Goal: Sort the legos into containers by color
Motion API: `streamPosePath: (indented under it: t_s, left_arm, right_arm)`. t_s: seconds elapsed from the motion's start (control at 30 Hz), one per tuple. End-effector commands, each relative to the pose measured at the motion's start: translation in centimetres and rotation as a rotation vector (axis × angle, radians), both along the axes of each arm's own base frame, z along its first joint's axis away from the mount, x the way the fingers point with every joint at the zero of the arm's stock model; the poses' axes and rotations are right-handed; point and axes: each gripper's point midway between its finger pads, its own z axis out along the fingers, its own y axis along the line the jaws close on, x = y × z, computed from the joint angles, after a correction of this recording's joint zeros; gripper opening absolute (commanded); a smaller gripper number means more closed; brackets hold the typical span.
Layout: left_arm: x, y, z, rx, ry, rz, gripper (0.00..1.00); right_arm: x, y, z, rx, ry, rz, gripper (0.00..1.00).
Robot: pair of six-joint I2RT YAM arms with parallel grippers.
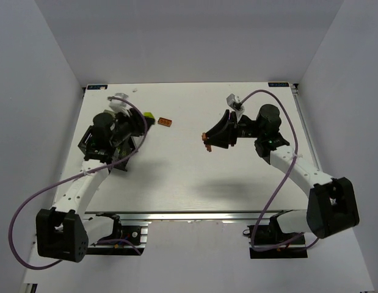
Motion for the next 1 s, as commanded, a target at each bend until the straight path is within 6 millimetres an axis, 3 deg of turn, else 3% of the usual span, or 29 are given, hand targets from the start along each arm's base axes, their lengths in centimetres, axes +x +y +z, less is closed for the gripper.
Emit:
streamPosePath:
  t_s: [0.0, 0.03, 0.07, 0.1, 0.2, 0.3, 0.5, 0.63, 0.97]
  left_arm:
    - [4.5, 9.3, -2.5, 0.102, 0.123, 0.444, 0.00]
    - [5.1, 10.6, -2.4, 0.119, 0.124, 0.497, 0.00]
    - [5.4, 12.5, -4.3, 0.167, 0.196, 0.561, 0.00]
    - [6.1, 14.3, -3.5, 0.181, 0.191, 0.640, 0.00]
    - [6.9, 18.9, -4.7, 0.198, 0.233, 0.816, 0.00]
    - [7.5, 20.9, -5.2, 0.232, 0.238, 0.895, 0.00]
    - [9.2, 23.4, -3.5, 0.285, 0.202, 1.005, 0.00]
    - [10.5, 24.1, -4.3, 0.336, 0.233, 1.016, 0.00]
    - [11.8, 24.1, -7.2, 0.389, 0.293, 0.986, 0.00]
  right_arm:
    - [-2.2, -0.9, 0.0, -0.008, -0.097, 0.030, 0.00]
    - [-2.5, -1.1, -0.2, -0.010, -0.121, 0.031, 0.00]
    - [-3.3, -1.4, 0.2, -0.006, -0.146, 0.035, 0.00]
    - [-3.9, -1.6, -0.4, -0.017, -0.135, 0.043, 0.00]
    - [-5.1, -2.2, -0.5, -0.017, -0.200, 0.053, 0.00]
    - [-6.3, -2.7, -0.6, -0.019, -0.230, 0.074, 0.00]
    - [-7.7, -3.4, -0.8, -0.028, -0.290, 0.092, 0.00]
    - [-8.0, -3.8, -1.0, -0.032, -0.297, 0.094, 0.00]
    - [-7.5, -4.1, -1.2, -0.037, -0.279, 0.090, 0.00]
